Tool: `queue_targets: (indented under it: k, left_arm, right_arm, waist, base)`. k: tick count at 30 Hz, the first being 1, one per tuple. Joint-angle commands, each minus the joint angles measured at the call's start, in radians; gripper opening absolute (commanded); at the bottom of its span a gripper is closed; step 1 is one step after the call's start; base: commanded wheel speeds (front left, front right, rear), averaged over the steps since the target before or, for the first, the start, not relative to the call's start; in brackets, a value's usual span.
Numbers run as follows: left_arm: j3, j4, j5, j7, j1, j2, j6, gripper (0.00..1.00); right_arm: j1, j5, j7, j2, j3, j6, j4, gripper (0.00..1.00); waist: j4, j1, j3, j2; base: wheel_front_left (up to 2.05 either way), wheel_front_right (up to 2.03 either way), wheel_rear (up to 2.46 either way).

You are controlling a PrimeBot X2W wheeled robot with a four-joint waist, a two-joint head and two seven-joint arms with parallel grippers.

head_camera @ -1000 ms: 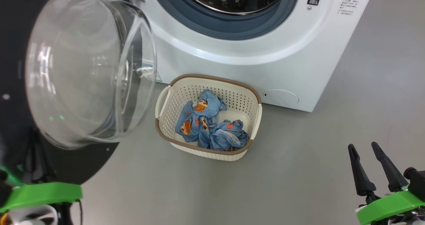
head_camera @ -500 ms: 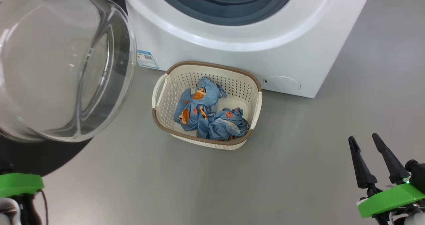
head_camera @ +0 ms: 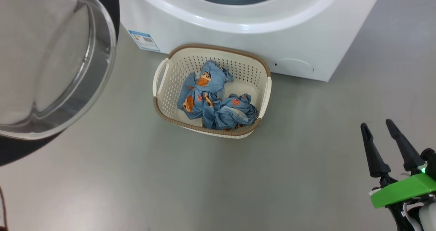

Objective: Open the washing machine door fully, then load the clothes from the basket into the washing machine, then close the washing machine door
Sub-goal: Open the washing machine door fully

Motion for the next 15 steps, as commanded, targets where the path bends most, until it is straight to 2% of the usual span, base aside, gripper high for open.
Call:
queue_targets:
  k: [1,15]
  left_arm:
    - [0.040,-0.010,0.016,-0.005,-0.025,0.071,0.002,0.00]
    - [0.138,0.176,0.073,-0.005,-0.161,0.178,-0.008,0.00]
  right_arm:
    - [-0.015,-0.009,-0.012,-0.017,0.024,0.002,-0.025,1.00]
    - [-0.059,-0.008,-0.012,-0.047,0.027,0.002,-0.034,1.00]
  waist:
    - [-0.002,0.0000,0.025,-0.0001]
    - [-0.012,0.0000,0.112,-0.0001]
  base:
    - [0.00,0.00,0.00]
    - [0.00,0.00,0.00]
